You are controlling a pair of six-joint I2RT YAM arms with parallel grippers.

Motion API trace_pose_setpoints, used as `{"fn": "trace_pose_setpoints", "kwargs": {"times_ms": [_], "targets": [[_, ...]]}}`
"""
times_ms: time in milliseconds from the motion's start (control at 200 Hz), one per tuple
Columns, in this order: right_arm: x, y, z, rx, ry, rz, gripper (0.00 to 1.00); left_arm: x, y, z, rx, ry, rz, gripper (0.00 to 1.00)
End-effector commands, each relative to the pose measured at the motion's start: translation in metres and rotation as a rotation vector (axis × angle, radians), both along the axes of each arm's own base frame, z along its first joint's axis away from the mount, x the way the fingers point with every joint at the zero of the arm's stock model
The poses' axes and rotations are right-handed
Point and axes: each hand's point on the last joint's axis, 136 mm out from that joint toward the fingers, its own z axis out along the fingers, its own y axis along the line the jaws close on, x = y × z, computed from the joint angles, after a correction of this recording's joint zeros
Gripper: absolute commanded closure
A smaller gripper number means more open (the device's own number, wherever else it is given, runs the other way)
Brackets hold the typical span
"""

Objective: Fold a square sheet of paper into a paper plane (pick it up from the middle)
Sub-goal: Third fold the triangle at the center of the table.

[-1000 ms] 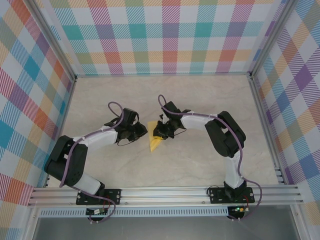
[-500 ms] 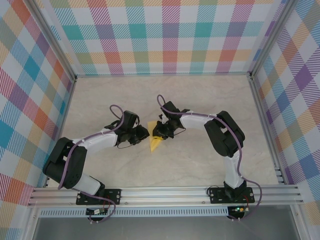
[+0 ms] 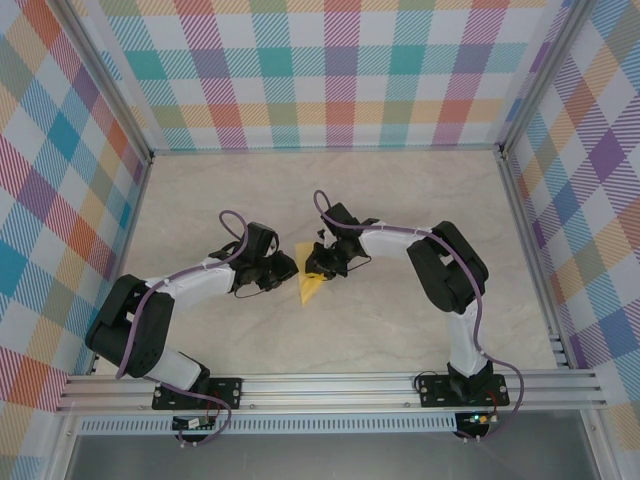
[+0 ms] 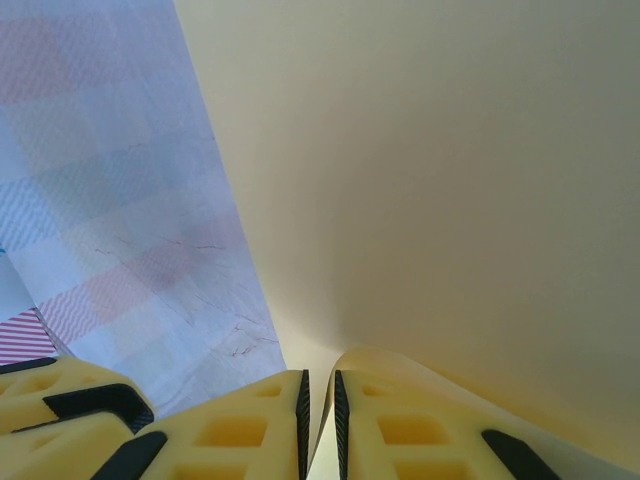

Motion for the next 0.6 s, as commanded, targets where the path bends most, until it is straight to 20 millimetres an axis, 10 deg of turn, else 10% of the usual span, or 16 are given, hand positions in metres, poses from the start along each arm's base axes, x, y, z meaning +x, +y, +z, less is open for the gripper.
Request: {"fn": "trace_pose_setpoints", "kwargs": {"times_ms": [0, 595], "targets": [[0.0039, 0.0058, -0.0032, -0.002, -0.007, 0.002, 0.85, -0.0037, -0.0008, -0.0039, 0.0, 0.009, -0.004, 0.79], [0.0047, 0.0063, -0.0127, -0.007, 0.004, -0.005, 0.84, -0.0044, -0.0018, -0.004, -0.001, 0.008, -0.008, 0.79]]}}
